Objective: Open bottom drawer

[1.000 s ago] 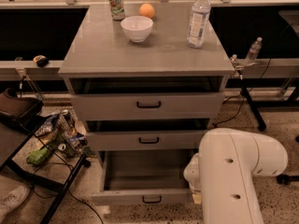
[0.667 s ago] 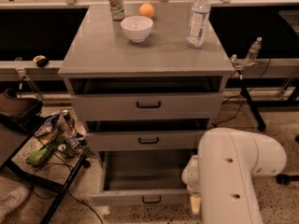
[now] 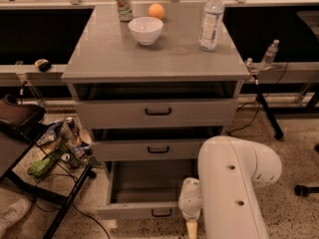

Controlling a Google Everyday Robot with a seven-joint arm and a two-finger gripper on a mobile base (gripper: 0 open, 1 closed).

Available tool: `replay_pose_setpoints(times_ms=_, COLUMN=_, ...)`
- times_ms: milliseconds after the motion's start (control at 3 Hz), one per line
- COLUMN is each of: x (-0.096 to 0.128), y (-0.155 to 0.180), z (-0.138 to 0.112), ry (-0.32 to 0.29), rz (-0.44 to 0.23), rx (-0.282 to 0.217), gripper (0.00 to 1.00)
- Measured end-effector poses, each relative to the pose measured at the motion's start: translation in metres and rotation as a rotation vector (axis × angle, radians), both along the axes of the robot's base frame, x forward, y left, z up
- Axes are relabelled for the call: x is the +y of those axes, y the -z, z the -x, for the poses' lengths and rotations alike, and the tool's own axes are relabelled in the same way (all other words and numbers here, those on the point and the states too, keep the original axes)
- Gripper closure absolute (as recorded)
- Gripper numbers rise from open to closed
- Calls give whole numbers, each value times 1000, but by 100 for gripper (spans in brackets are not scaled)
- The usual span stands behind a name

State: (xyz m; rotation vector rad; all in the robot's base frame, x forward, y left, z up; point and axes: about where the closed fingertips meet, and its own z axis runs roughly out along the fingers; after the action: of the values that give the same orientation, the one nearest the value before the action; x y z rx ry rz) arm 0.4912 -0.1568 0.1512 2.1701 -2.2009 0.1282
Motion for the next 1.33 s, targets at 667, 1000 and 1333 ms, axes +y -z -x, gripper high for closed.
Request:
replay_pose_setpoints(times_ms=667, x=1, y=3, z=6, ry=3, rz=-5, rx=23, gripper=25)
replay_pose_setpoints(times_ms=1000, x=-5, y=3, z=18, ry=21, rz=5, rx=49, gripper=49)
replay_pose_setpoints(times_ms=1333, x=-4, y=-3, z=19, ry=26, rz=7, rx=51, gripper=79)
